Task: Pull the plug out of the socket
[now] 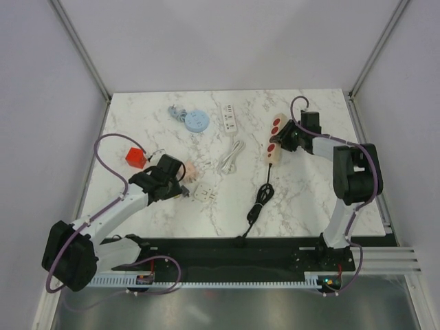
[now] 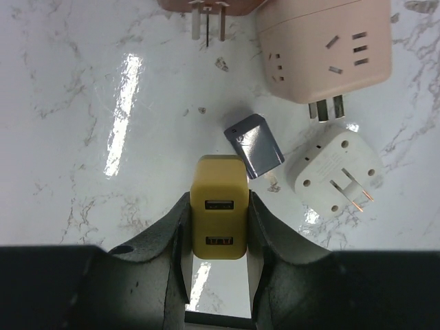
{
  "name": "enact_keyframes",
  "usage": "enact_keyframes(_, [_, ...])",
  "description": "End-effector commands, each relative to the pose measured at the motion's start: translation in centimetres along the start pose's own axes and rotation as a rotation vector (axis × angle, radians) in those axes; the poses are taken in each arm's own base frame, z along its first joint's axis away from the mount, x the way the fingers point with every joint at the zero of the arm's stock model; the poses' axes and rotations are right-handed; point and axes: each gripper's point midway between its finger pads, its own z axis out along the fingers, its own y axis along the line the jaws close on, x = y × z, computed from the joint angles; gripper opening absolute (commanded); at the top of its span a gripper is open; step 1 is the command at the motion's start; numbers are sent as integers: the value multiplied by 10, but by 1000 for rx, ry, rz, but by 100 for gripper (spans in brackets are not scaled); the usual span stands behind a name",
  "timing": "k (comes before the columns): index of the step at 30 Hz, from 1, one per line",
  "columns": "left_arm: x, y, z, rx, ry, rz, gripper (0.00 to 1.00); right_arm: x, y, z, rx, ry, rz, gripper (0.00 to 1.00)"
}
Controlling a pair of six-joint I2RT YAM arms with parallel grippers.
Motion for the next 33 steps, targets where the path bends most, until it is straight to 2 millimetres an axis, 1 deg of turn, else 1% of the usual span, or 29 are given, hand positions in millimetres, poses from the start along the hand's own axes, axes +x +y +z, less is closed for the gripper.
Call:
enact_keyframes(1, [-2,7,9,-59,-21,-85,2,-38,53,21,-134,-78,8,0])
enact_keyframes(2, [-3,8,11,-66,-24,-84,2,-54,70,25,-172,-103,1,0])
enact_keyframes(3, [-2,10,14,-82,-23,-79,2,-51,66,41,-171,-78,28,0])
enact_keyframes(4, [-1,11,16,-90,-21,-81,2,-56,72,48,-192,-83,31,0])
enact_keyframes(5, [-1,12,17,-94,-17,-84,2,-62,77,62,-216,-82,50,0])
enact_keyframes(6, [1,13,19,-99,-11,-86,2,-66,80,69,-228,-86,54,0])
enact_keyframes(7, [3,15,22,-107,-2,-85,2,-67,83,77,-237,-83,56,0])
enact_keyframes(8, [3,15,24,-106,-1,-89,2,-70,86,92,-249,-81,59,0])
enact_keyframes(9, [5,15,25,-104,7,-88,2,-69,88,100,-257,-74,61,0])
enact_keyframes(10, [6,16,27,-109,16,-88,3,-67,93,106,-274,-67,63,0])
enact_keyframes(11, [7,17,29,-112,19,-88,3,-75,104,110,-298,-80,52,0])
enact_keyframes(12, [8,16,30,-111,25,-85,5,-68,98,123,-289,-65,51,0])
enact_keyframes(13, [8,17,32,-115,27,-85,6,-68,101,127,-290,-70,38,0])
enact_keyframes(14, [8,17,33,-118,29,-81,8,-72,108,128,-303,-82,23,0])
enact_keyframes(15, [7,17,34,-118,28,-78,13,-70,105,135,-296,-80,18,0])
enact_keyframes(16, [6,17,35,-121,28,-79,16,-66,109,138,-304,-77,0,0])
enact_keyframes(19, [6,18,38,-127,32,-71,22,-66,119,145,-323,-85,-38,0])
enact_keyframes(21, [6,19,40,-132,34,-71,26,-70,121,150,-323,-102,-55,0])
enact_keyframes(22, [6,19,41,-133,36,-72,27,-73,131,151,-335,-108,-65,0])
enact_keyframes(23, [8,20,41,-135,42,-70,28,-68,124,160,-318,-90,-62,0])
enact_keyframes(25, [7,21,42,-137,45,-75,36,-64,122,164,-302,-68,-67,0])
enact_keyframes(26, [8,21,42,-136,44,-73,46,-65,121,163,-294,-70,-70,0])
enact_keyframes(27, [6,21,41,-133,38,-76,51,-66,118,163,-273,-80,-84,1])
enact_keyframes(28, [7,23,40,-135,38,-77,57,-63,112,163,-239,-64,-86,2])
enact_keyframes(29, [5,23,39,-134,34,-79,62,-67,115,158,-229,-71,-102,5])
enact_keyframes(30, [4,24,39,-135,31,-84,72,-69,112,156,-208,-79,-131,14])
enact_keyframes(31, [3,24,36,-129,26,-88,80,-67,107,153,-178,-64,-141,20])
enact_keyframes(32, [3,25,35,-130,23,-93,92,-72,111,146,-173,-72,-155,27])
enact_keyframes(33, [2,24,34,-126,19,-96,100,-70,105,143,-135,-60,-183,40])
